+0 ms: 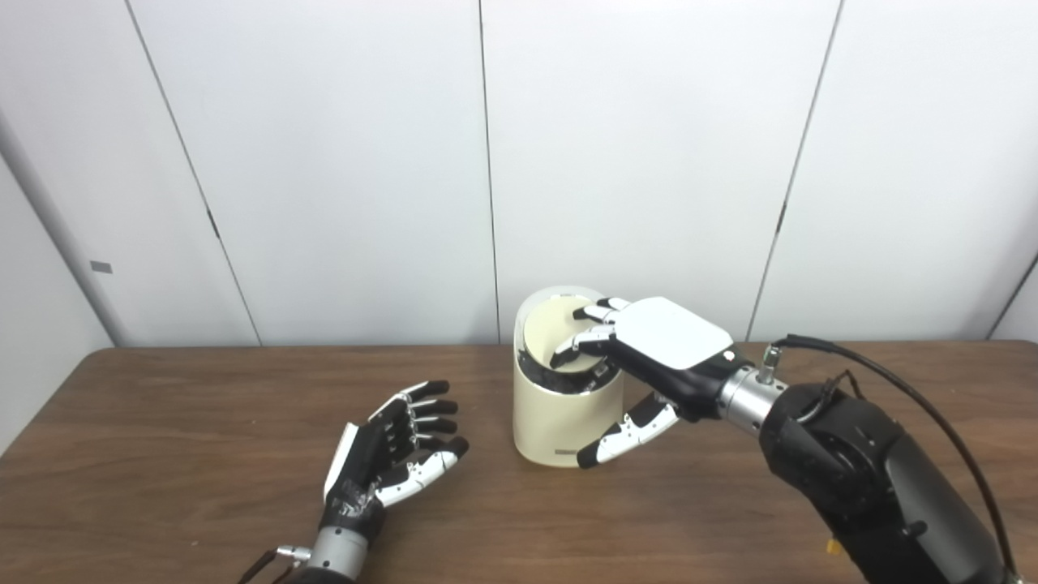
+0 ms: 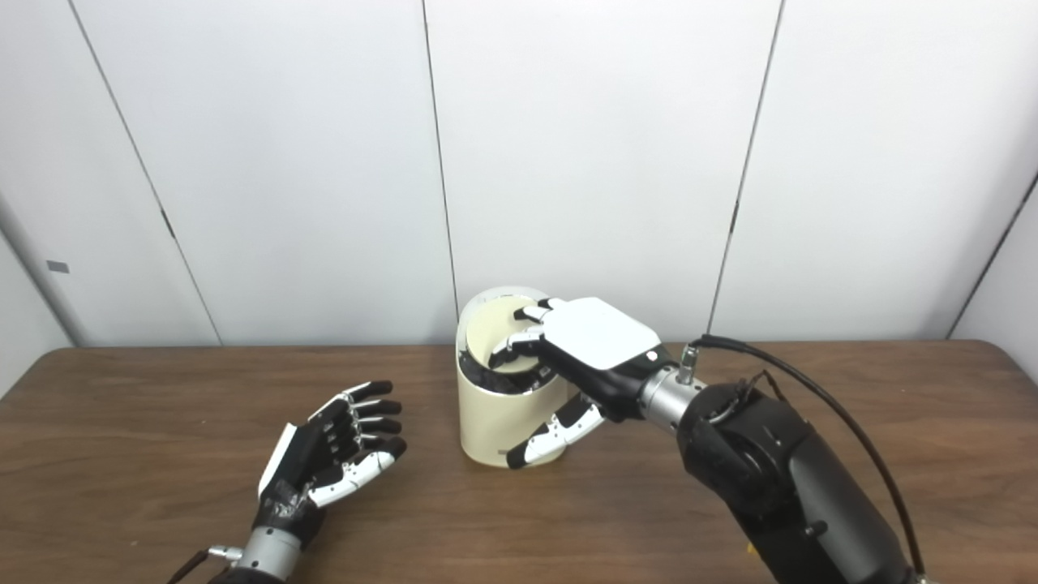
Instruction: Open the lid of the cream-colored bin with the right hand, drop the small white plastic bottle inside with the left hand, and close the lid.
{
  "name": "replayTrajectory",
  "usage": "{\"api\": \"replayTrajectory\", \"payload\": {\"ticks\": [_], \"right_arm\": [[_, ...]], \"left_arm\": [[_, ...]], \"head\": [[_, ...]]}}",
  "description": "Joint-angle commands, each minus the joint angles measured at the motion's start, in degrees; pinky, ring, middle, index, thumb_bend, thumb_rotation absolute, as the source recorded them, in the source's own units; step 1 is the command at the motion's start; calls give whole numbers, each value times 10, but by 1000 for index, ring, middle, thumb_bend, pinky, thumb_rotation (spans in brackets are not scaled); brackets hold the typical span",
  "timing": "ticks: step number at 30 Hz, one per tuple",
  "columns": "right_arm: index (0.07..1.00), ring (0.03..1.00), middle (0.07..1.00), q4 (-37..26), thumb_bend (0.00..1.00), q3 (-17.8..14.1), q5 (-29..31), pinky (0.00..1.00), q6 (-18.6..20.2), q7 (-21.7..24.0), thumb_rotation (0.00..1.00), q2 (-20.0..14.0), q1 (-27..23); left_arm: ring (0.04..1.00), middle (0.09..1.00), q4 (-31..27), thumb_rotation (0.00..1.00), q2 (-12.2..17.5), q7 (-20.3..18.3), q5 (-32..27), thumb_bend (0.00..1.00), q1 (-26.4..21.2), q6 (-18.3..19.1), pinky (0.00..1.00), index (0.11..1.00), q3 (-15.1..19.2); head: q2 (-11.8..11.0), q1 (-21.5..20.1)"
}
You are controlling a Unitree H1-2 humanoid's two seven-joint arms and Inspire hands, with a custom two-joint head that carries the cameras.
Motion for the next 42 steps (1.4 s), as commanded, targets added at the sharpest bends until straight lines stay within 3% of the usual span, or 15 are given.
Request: {"api": "replayTrajectory", "payload": {"ticks": [1, 13, 17, 22, 25, 30, 36, 42], "right_arm": [[768, 954, 774, -2, 689, 3, -12, 984, 3, 14, 587, -11, -17], [766, 952, 773, -15, 720, 21, -38, 1000, 37, 78, 568, -11, -19], [767, 952, 774, -19, 718, 18, -37, 999, 41, 82, 571, -10, -19], [767, 947, 776, -24, 710, 1, -22, 994, 35, 51, 562, -4, -14], [773, 942, 779, -24, 699, -16, -7, 978, 26, 20, 560, 2, -10], [847, 955, 829, -28, 664, -57, 28, 988, 30, -29, 467, 23, 3], [863, 909, 855, -17, 665, -121, 80, 779, 31, -114, 454, 66, 34], [888, 861, 898, -17, 680, -196, 191, 737, 50, -168, 384, 109, 113]], "left_arm": [[655, 703, -23, 106, 2, 4, 0, 647, -15, -3, 559, 778, 2], [660, 708, -38, 118, 4, 0, -8, 652, -12, 3, 563, 780, 3], [655, 705, -38, 110, 5, 2, -4, 646, -12, 3, 557, 778, 3], [663, 708, -34, 113, 5, -1, -8, 653, -12, 4, 569, 780, 3], [662, 709, -33, 126, 6, -1, -6, 656, -12, 3, 568, 781, 2], [657, 705, -32, 123, 5, -1, -6, 657, -13, 2, 564, 778, 2], [653, 701, -35, 131, 4, -1, -7, 669, -12, 1, 560, 775, 1], [658, 713, -36, 93, 4, -6, -12, 636, -12, -1, 569, 785, 1]], "head": [[1, 1], [11, 3], [11, 3], [8, 3], [7, 2], [6, 2], [6, 2], [8, -16]]}}
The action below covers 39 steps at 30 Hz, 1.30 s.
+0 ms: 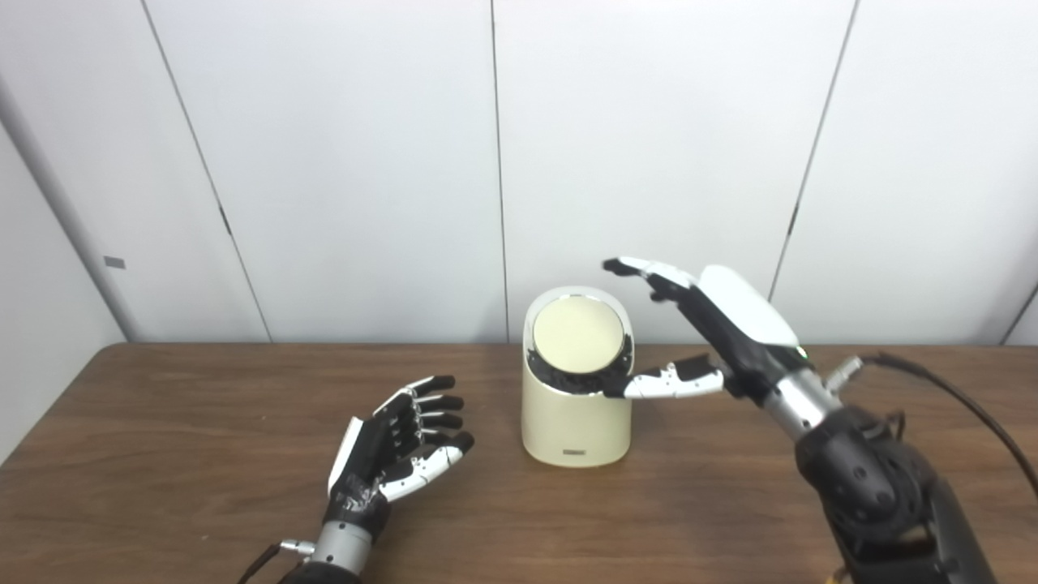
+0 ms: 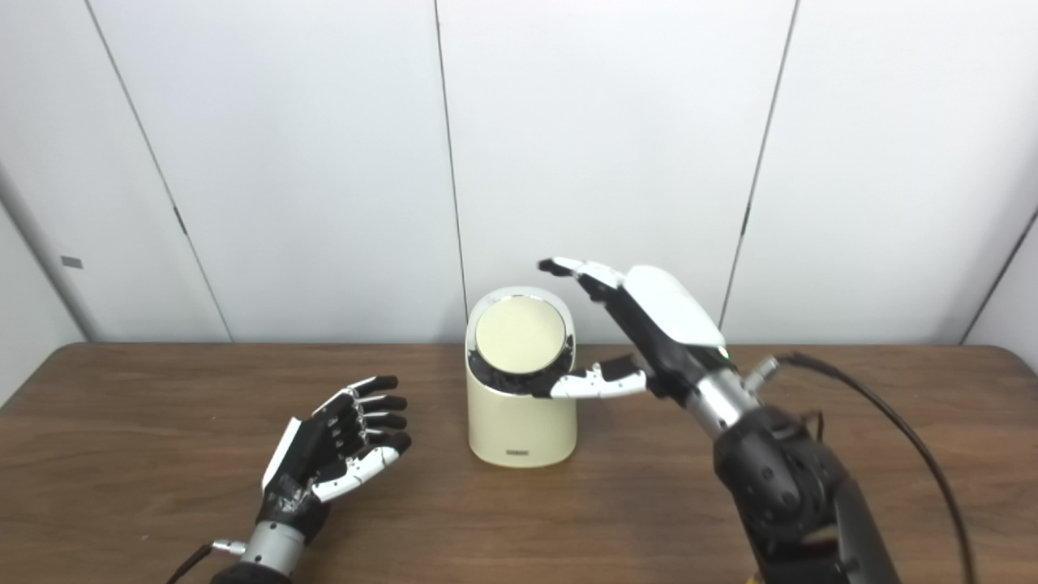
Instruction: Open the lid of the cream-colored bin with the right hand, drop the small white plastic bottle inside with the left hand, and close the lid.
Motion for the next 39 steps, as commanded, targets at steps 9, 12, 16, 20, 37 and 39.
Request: {"api": "replayTrajectory", "payload": {"ticks": [9, 12, 16, 20, 37, 39], "right_arm": [[881, 858, 858, 77, 698, -59, 123, 764, -89, -118, 355, 29, 78], [883, 859, 871, 97, 717, -62, 144, 772, -104, -136, 371, 36, 93], [875, 836, 869, 118, 721, -67, 167, 767, -125, -156, 359, 45, 106], [874, 832, 869, 135, 737, -65, 172, 775, -137, -174, 401, 51, 112], [853, 819, 852, 122, 775, -42, 187, 765, -132, -177, 377, 58, 127], [852, 816, 846, 123, 773, -40, 186, 761, -137, -177, 373, 56, 128]], "left_arm": [[662, 729, -19, 69, 4, -5, -2, 643, -10, -16, 569, 799, -3], [669, 732, -21, 79, 4, -7, -6, 662, -8, -15, 579, 799, -4], [671, 733, -21, 80, 3, -13, -10, 665, -7, -24, 579, 799, -4], [678, 742, -22, 104, 4, -15, -6, 677, -6, -27, 592, 802, -2], [719, 779, -17, 68, 6, -5, 23, 686, 1, -66, 611, 814, -4], [727, 783, -16, 68, 7, -4, 30, 686, 2, -67, 616, 812, -4]], "head": [[1, -1], [1, -2], [3, 1], [5, 0], [9, -5], [9, -5]]}}
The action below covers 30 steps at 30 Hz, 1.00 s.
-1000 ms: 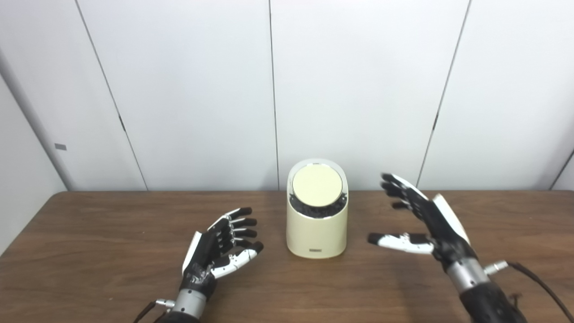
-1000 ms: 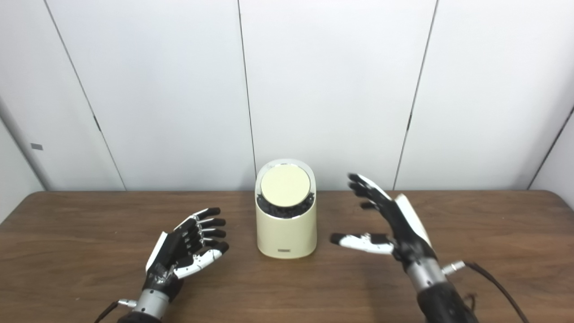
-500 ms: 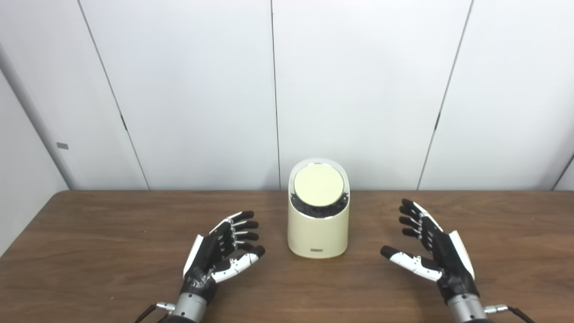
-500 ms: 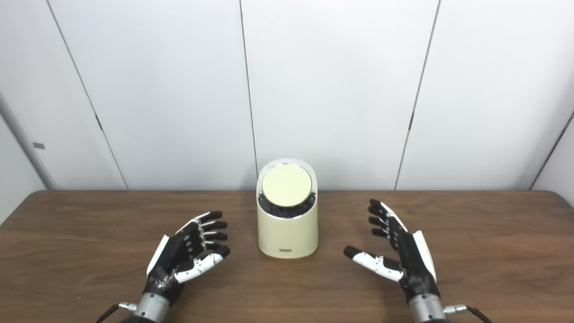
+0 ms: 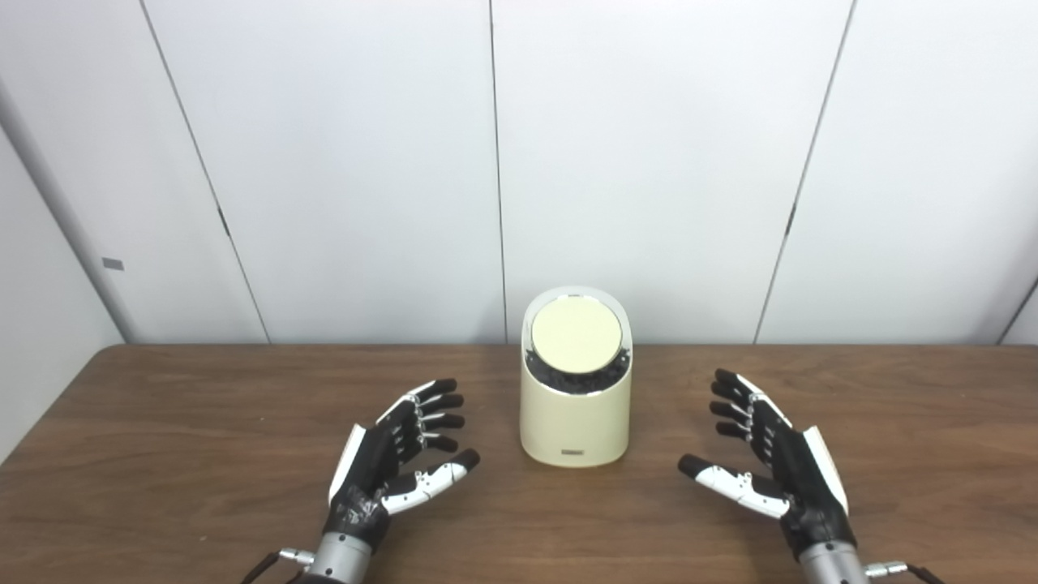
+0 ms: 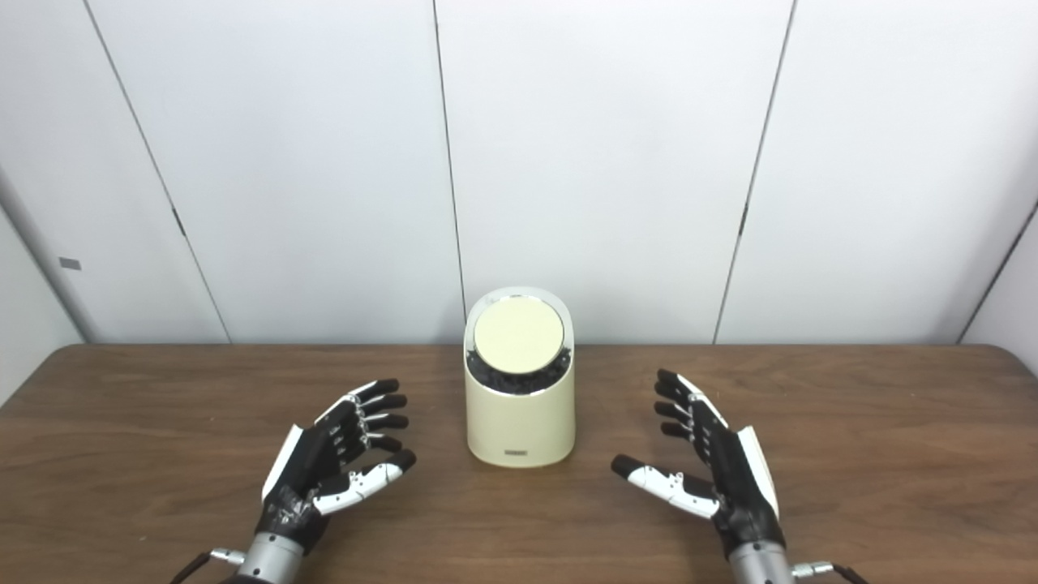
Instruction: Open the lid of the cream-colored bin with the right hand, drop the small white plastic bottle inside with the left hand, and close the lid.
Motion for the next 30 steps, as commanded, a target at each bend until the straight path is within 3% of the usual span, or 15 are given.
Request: {"api": "replayTrajectory", "payload": {"ticks": [1, 12, 30], "right_arm": [[853, 815, 846, -17, 765, 2, 5, 755, -30, -3, 368, -3, -12], [850, 793, 838, -21, 741, 10, -6, 704, -28, -9, 335, -3, -4], [849, 785, 840, -32, 756, 15, -11, 702, -21, -15, 314, -4, -2]], "left_arm": [[730, 786, -15, 71, 6, 8, 9, 686, -12, -30, 618, 812, 0], [754, 821, -5, 53, 10, 2, -4, 672, -8, -39, 638, 856, 4], [747, 820, -9, 73, 11, 5, 3, 679, -7, -37, 628, 862, 2]], "head": [[1, 1], [-5, 0], [-5, 1]]}}
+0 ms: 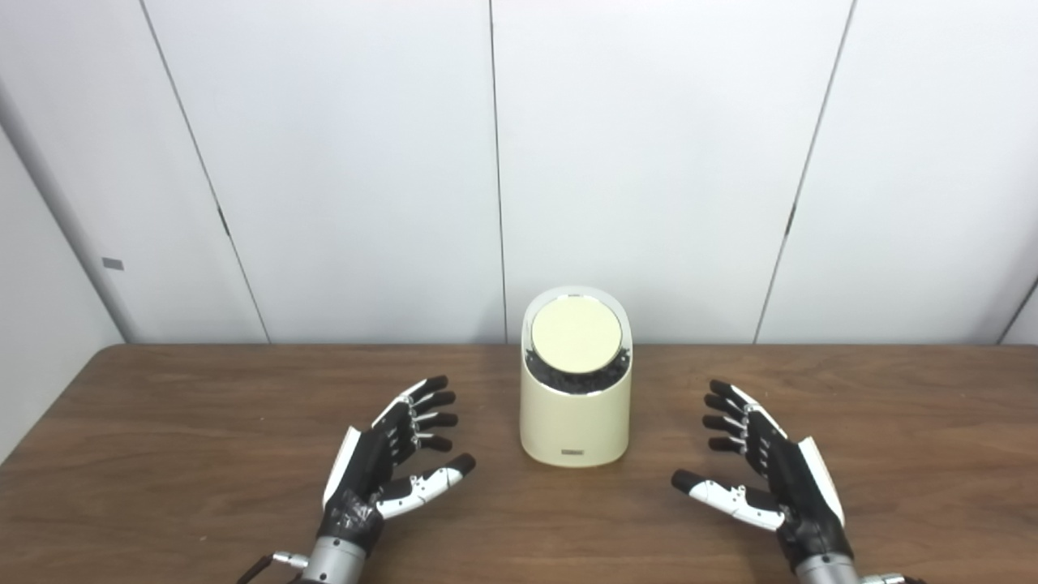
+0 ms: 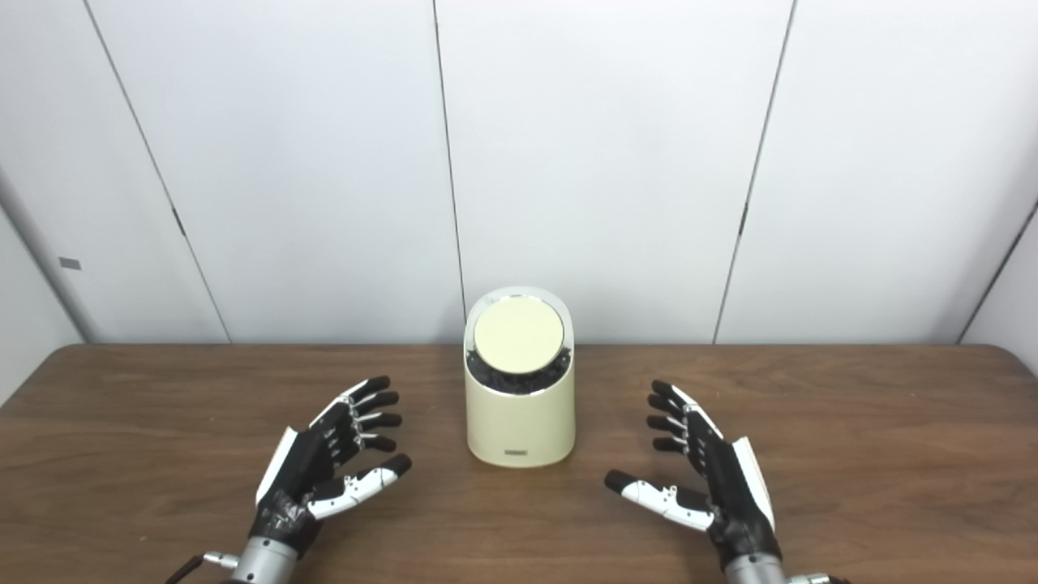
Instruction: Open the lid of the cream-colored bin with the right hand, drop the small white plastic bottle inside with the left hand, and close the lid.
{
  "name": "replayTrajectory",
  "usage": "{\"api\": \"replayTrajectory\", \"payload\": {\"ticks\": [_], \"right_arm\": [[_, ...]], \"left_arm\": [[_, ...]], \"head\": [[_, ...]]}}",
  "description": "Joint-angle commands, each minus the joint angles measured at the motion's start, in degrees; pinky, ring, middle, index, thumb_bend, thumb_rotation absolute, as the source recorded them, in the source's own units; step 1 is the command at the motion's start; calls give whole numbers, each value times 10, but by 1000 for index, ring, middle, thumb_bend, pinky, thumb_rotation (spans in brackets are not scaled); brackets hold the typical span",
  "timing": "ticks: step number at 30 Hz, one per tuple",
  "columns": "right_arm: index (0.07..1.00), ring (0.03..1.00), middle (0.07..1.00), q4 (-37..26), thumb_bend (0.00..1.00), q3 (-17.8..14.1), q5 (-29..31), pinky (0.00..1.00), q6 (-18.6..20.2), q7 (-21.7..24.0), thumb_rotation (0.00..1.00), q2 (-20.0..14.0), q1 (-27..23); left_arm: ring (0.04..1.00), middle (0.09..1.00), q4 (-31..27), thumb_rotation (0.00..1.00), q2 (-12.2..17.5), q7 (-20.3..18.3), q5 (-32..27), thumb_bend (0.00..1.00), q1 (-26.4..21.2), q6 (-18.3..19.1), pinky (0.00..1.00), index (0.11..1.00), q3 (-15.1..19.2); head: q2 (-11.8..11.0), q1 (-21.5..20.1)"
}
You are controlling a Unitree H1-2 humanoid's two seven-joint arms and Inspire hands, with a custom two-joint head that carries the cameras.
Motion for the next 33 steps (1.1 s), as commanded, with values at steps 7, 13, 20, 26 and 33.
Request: {"api": "replayTrajectory", "payload": {"ticks": [7, 13, 20, 26, 33], "right_arm": [[854, 784, 842, -25, 755, 2, -2, 700, -19, -3, 311, -3, -14], [852, 779, 837, -27, 756, 3, -4, 698, -17, -3, 297, -1, -14], [853, 781, 836, -27, 753, 4, -7, 696, -17, -4, 290, -1, -14], [846, 779, 832, -27, 752, 5, -14, 689, -15, -7, 287, -1, -13], [846, 768, 834, -26, 752, 4, -10, 656, -15, -5, 279, 1, -15]], "left_arm": [[743, 814, -12, 81, 5, 3, -2, 685, -13, -16, 621, 853, 1], [728, 790, -5, 62, 4, -1, -7, 692, -14, -26, 610, 818, 0], [725, 790, -6, 64, 5, 3, 1, 683, -14, -26, 601, 820, -2], [718, 784, -5, 60, 5, 0, -2, 687, -15, -28, 590, 810, -2], [718, 784, -2, 52, 7, -2, -5, 676, -16, -31, 586, 812, -2]], "head": [[0, 0], [0, -1], [0, -1], [0, -1], [0, -3]]}}
